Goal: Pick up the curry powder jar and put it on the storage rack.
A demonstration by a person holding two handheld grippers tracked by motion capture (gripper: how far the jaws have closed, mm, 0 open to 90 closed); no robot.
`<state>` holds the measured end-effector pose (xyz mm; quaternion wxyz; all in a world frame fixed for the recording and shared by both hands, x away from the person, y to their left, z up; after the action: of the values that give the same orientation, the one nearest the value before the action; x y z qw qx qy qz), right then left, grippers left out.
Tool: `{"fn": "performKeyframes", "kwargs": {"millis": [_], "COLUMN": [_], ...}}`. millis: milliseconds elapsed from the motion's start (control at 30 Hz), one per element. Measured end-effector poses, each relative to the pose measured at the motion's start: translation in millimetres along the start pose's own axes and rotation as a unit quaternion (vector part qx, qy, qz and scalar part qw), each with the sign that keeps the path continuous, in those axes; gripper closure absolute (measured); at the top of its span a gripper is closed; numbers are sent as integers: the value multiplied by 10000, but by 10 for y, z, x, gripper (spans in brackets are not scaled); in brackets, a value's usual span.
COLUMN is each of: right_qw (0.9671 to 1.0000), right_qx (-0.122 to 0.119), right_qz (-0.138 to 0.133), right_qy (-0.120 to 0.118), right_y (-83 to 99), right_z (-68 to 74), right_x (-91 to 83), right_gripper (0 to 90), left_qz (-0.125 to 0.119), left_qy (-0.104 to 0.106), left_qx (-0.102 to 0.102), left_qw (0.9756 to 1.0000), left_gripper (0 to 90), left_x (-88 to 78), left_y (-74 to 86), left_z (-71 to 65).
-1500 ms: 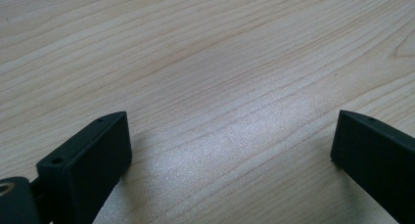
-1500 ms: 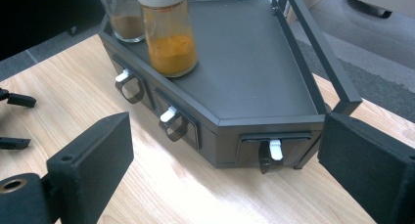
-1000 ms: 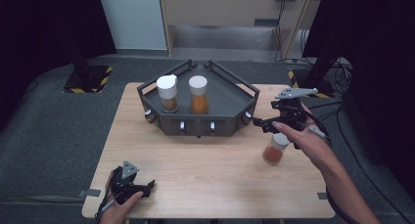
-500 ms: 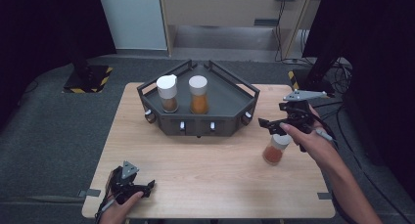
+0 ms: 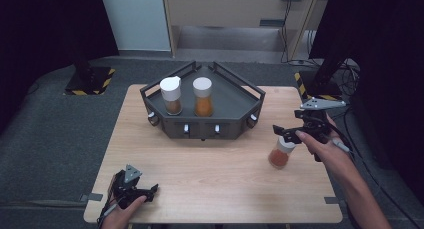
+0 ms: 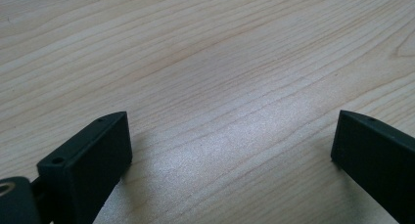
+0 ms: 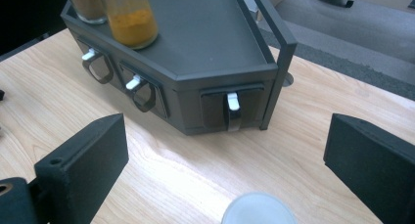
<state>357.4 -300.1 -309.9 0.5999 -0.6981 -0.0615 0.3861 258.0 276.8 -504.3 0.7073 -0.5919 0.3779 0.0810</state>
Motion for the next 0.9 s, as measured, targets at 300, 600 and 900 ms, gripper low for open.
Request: {"fn": "performKeyframes", "kwargs": {"millis": [300, 600, 900], "right_qw": [9999, 9997, 9994], "right_qx": [47, 160, 257], "right_qz": [60, 22, 62], "right_qy": [142, 206, 236], "right_y": [182, 292, 440], "right_z": [-35, -91, -117], "right_x": [-25, -74, -69], "right_gripper": [30, 29, 31], "left_qz": [1, -1, 1], "left_qy": [0, -1, 0], "left_qx": [0, -2, -1], "left_qw": [10000, 10000, 10000], "left_gripper": [0, 0, 1], "left_x": [0, 0, 0], "left_y": [0, 0, 0], "left_z": [0, 0, 0]}}
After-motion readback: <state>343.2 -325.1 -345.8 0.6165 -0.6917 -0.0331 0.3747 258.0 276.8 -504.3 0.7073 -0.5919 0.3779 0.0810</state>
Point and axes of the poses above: each handheld gripper's, and its own axes: x roughly forward along the jaws, y roughly out of its underside, z roughly to its left, the point moved 8 cm from there along x, roughly forward along the jaws, and after that the axes turned 5 degrees about -z, right-handed, at the moved point
